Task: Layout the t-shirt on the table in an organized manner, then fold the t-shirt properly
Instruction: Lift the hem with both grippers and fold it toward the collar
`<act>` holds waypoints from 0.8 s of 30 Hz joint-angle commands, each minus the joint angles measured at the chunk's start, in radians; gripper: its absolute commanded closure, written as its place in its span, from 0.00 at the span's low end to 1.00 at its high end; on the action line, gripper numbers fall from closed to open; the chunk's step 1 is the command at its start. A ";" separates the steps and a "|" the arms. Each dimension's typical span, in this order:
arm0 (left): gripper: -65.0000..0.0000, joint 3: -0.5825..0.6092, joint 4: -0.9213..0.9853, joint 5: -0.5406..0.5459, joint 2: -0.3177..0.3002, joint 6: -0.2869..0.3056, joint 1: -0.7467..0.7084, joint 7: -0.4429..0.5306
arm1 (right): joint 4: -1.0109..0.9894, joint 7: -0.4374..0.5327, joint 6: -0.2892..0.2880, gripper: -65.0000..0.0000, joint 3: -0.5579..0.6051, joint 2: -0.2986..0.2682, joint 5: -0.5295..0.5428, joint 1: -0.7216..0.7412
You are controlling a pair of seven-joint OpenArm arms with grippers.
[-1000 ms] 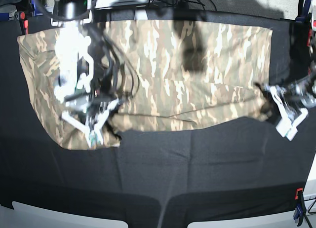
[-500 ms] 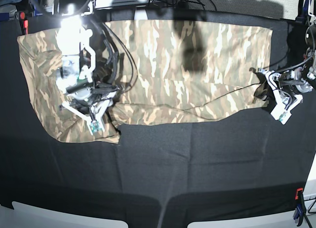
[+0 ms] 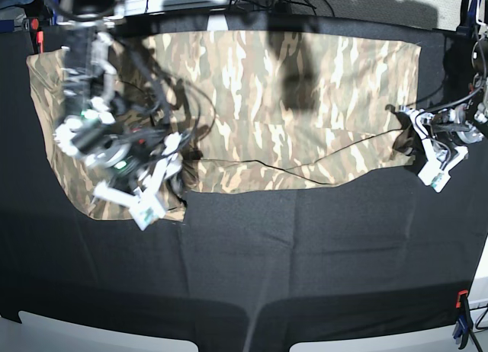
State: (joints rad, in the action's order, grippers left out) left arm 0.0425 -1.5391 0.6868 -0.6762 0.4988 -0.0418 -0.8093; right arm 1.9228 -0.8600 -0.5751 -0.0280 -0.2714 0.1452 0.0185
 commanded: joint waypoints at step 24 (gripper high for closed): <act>1.00 -0.011 -0.015 0.012 -0.019 0.002 0.014 0.048 | -0.601 -0.171 -0.123 0.60 0.727 -0.197 0.104 0.678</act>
State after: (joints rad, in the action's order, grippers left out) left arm 0.0425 -1.5391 0.6907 -0.6762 0.4988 -0.0437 -0.7845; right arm 1.3106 -1.0378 -0.6968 0.7105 -0.4629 0.2550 0.6624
